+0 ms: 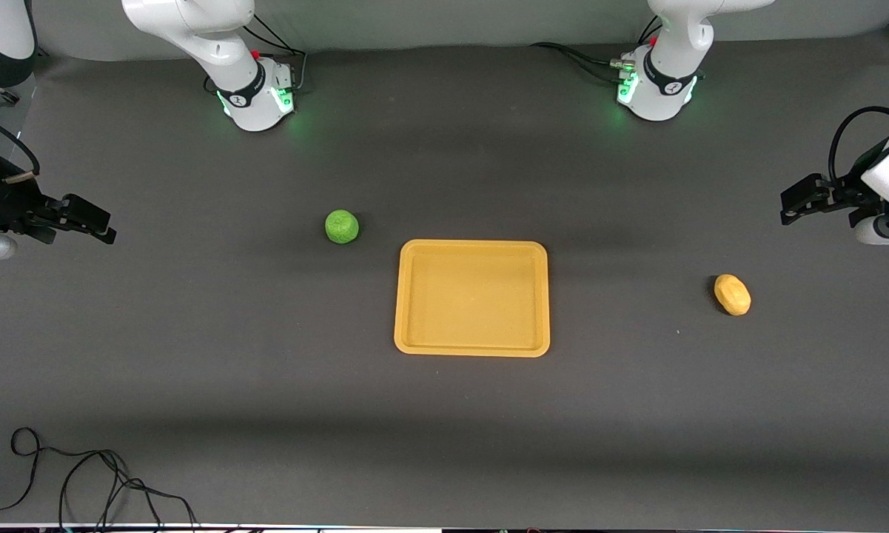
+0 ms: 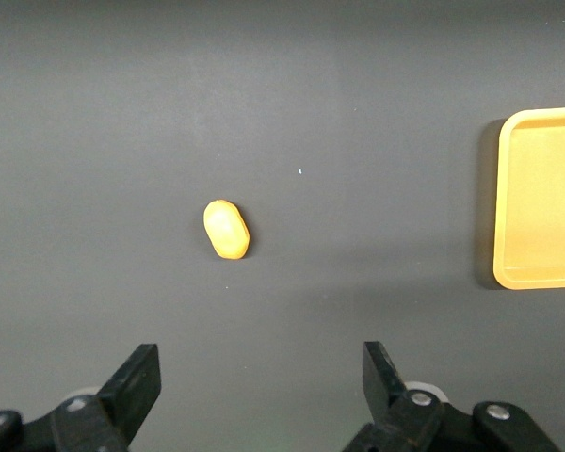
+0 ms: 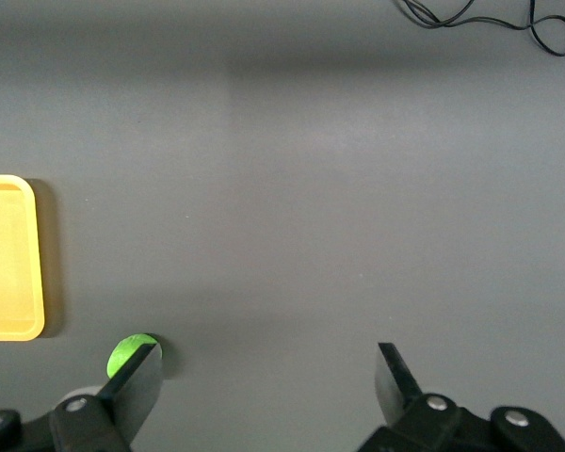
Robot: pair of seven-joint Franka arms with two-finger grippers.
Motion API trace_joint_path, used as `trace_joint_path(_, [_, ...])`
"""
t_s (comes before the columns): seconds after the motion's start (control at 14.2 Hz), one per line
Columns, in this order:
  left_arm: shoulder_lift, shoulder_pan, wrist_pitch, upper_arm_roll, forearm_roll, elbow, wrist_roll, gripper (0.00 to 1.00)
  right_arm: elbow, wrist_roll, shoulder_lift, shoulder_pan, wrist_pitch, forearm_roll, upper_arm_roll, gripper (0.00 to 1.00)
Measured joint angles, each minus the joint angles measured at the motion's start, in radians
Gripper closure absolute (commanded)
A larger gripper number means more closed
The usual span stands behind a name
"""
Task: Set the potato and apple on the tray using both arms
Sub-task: 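Move the left gripper down toward the yellow potato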
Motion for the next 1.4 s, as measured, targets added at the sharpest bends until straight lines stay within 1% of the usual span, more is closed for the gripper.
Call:
trace_joint_path(0.98, [0.021,0.000,0.023,-0.001,0.001,-0.008,0.000,0.05,0.000,0.000,0.000,0.000,-0.025,0.000,-0.001,0.00])
trace_joint_path(1.12, [0.023,0.007,0.095,0.004,0.003,-0.062,0.000,0.04,0.000,0.000,0.001,0.000,-0.025,0.000,-0.001,0.00])
trace_joint_path(1.26, [0.026,0.037,0.195,0.007,0.004,-0.141,0.017,0.04,0.000,0.000,0.001,0.001,-0.028,0.000,-0.001,0.00])
trace_joint_path(1.4, [0.035,0.082,0.282,0.009,0.006,-0.210,0.097,0.01,0.000,-0.020,0.001,0.001,-0.038,0.000,-0.001,0.00])
